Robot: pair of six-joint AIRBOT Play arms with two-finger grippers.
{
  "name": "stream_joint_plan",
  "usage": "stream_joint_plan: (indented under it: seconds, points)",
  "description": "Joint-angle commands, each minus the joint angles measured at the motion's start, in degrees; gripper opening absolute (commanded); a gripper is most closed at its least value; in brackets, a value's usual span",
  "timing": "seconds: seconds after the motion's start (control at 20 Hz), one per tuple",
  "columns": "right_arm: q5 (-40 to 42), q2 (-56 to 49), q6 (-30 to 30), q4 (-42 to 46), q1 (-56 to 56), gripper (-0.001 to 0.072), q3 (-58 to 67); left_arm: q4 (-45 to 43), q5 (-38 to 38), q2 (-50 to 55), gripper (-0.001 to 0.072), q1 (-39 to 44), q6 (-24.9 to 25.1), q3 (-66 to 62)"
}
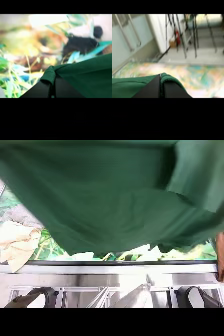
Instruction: Fold the shirts.
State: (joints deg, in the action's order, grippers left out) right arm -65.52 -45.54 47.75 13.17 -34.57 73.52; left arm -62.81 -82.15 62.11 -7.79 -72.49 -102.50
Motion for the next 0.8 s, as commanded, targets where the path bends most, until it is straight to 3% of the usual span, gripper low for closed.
stream_joint_plan:
  seconds: [0.0,0.2,0.4,0.55,0.75]
  points:
    - [1.25,-15.17,-3.28,5.90,10.49,0.0020,-2.14,1.36,4.20,13.22,0.0021,0.26,5.18,5.75]
    - [5.44,-32.59,-6.86,1.44,16.59,0.0019,-1.07,1.53,8.48,27.63,0.0021,0.26,5.53,1.62]
    - [3.87,-32.94,-7.50,-1.66,16.68,0.0019,2.54,2.23,2.78,31.82,0.0021,0.26,4.96,-11.56]
    - [0.09,-25.57,-5.68,-1.68,16.31,0.0020,6.80,14.91,-1.99,27.71,0.0021,-0.94,5.01,-17.31]
    - [0.33,-9.55,-3.13,-1.66,14.58,0.0019,9.84,37.51,-3.76,12.63,0.0020,-5.42,8.74,-12.41]
